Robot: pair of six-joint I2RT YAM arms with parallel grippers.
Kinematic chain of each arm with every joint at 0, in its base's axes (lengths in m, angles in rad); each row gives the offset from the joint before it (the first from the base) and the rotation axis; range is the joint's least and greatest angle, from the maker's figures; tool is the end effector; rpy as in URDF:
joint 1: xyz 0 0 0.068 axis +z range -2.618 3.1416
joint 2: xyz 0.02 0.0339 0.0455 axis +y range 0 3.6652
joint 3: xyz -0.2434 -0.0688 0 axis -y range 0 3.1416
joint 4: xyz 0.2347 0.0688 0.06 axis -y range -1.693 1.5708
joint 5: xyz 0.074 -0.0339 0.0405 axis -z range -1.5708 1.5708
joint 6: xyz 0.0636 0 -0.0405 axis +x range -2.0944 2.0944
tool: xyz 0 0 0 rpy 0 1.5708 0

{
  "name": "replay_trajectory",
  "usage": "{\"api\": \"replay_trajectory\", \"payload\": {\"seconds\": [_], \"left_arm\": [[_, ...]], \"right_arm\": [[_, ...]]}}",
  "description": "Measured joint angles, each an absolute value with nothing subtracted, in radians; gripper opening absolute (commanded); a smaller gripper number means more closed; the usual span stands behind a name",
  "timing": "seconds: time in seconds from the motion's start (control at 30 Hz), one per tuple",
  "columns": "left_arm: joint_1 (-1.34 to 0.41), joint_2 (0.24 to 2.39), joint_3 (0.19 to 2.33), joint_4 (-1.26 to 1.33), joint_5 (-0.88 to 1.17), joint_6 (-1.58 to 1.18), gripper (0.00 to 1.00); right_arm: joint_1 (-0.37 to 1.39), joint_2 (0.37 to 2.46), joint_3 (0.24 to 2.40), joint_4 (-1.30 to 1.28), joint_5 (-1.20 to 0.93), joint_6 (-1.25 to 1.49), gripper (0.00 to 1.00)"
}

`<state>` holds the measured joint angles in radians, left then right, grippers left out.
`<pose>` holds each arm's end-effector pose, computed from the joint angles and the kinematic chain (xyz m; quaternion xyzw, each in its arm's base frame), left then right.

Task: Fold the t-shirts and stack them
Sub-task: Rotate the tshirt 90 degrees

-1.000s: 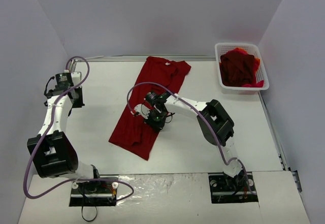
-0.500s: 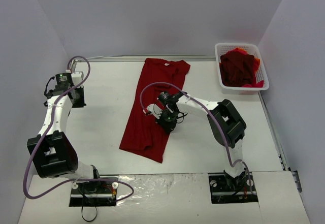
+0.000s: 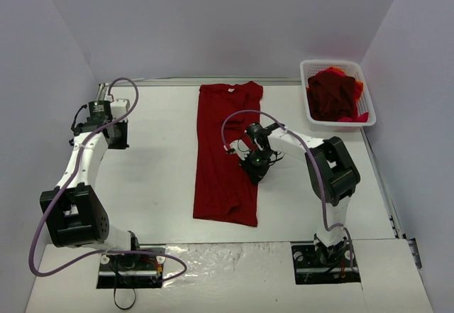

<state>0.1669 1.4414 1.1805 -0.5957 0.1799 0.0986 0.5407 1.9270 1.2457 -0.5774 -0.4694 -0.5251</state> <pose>0.3177 0.0420 0.2491 -0.0005 0.9337 -0.0373 0.3562 0.2982 0.2126 0.1160 -0.5192 0.8092 0.2309 0.1494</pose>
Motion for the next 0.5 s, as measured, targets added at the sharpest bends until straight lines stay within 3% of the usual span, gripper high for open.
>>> {"api": "replay_trajectory", "payload": {"seconds": [0.5], "left_arm": [[0.022, 1.446, 1.180, -0.600, 0.157, 0.140, 0.02]], "right_arm": [[0.421, 1.916, 1.223, -0.630, -0.462, -0.555, 0.00]]}}
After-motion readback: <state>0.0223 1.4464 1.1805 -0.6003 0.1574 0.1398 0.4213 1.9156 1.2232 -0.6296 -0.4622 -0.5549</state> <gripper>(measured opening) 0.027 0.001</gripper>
